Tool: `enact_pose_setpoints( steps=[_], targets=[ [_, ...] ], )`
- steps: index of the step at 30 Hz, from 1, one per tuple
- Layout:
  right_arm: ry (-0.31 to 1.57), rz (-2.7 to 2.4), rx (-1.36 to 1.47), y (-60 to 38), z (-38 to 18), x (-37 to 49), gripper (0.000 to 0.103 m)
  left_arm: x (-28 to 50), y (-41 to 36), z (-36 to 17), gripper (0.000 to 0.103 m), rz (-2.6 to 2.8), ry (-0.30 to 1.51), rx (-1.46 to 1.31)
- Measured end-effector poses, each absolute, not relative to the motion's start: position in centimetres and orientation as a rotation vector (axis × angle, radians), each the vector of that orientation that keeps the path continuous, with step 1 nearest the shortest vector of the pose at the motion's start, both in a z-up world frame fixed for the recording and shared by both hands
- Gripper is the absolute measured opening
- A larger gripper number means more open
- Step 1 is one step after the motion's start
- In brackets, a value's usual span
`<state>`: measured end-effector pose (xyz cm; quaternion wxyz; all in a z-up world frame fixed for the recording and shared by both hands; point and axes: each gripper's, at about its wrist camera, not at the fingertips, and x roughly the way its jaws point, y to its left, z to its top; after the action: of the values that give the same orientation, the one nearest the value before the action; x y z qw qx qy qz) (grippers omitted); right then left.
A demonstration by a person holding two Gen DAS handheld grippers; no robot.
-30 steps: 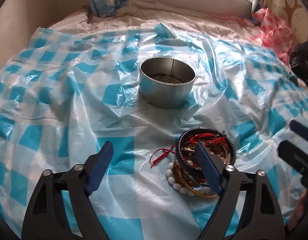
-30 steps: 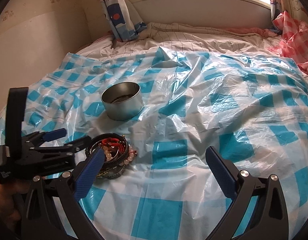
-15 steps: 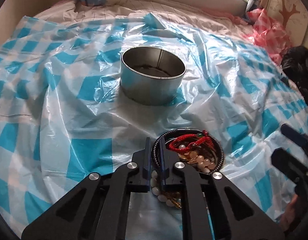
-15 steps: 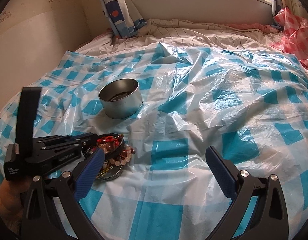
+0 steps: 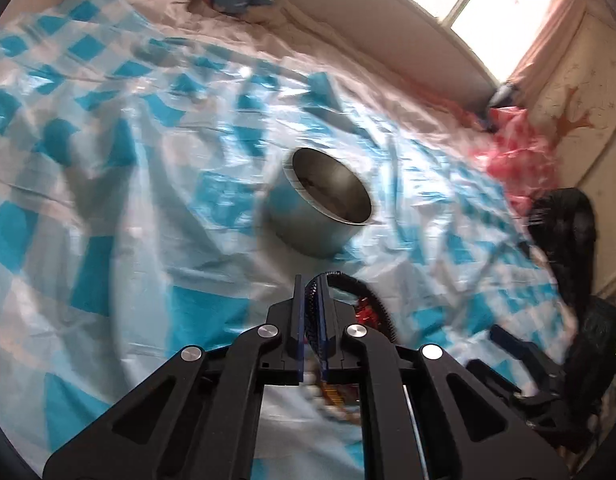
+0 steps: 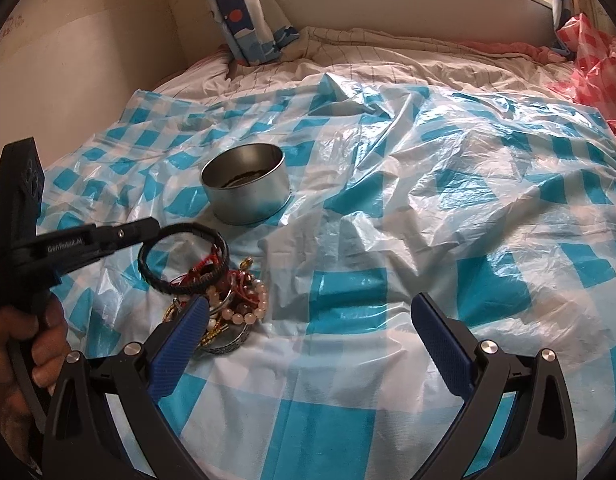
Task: Organize jewelry
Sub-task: 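Lift the black bracelet with the left gripper while the right gripper approaches the pile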
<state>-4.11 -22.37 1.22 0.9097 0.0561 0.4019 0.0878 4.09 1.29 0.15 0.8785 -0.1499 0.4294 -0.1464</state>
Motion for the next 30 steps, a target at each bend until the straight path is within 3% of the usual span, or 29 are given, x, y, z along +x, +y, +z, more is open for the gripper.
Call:
enact_pose_setpoints(
  steps=[8, 10, 11, 12, 13, 16, 17, 18, 19, 30],
  targets=[
    [0.832, 0.191, 0.101, -21.7, 1.1, -4.1, 0.097, 4.9, 1.4, -1.3, 0.004, -0.221, 0.969, -0.204],
    [0.834, 0.193, 0.104, -21.7, 1.0, -4.0, 0.098, 5.0, 0.7, -1.5, 0.022, -0.217, 0.97, -0.164],
    [0.835, 0.194, 0.104, -21.7, 1.0, -4.0, 0.098, 5.1, 0.5, -1.7, 0.043, -0.222, 0.975, -0.16],
    [0.836, 0.197, 0.105, -21.7, 1.0, -4.0, 0.098, 5.2, 0.0, -1.9, 0.055, -0.215, 0.978, -0.141],
    [0.836, 0.2, 0.104, -21.6, 1.0, -4.0, 0.098, 5.3, -0.1, -2.2, 0.056, -0.205, 0.984, -0.123],
    [0.843, 0.207, 0.09, -21.3, 0.8, -3.8, 0.098, 5.6, -1.0, -3.6, 0.055, -0.188, 1.034, -0.064],
    [0.845, 0.208, 0.086, -21.3, 0.8, -3.8, 0.098, 5.6, -1.3, -3.7, 0.029, -0.188, 1.036, -0.046],
    [0.846, 0.21, 0.082, -21.2, 0.7, -3.7, 0.097, 5.6, -1.5, -3.6, 0.01, -0.187, 1.039, -0.016],
    [0.847, 0.217, 0.075, -21.0, 0.8, -3.6, 0.097, 5.6, -1.0, -3.4, 0.007, -0.197, 1.032, -0.047],
    [0.843, 0.384, -0.034, -15.7, 0.8, -0.2, 0.098, 5.0, 5.2, 0.9, 0.006, -0.251, 0.831, -0.398]
  ],
)
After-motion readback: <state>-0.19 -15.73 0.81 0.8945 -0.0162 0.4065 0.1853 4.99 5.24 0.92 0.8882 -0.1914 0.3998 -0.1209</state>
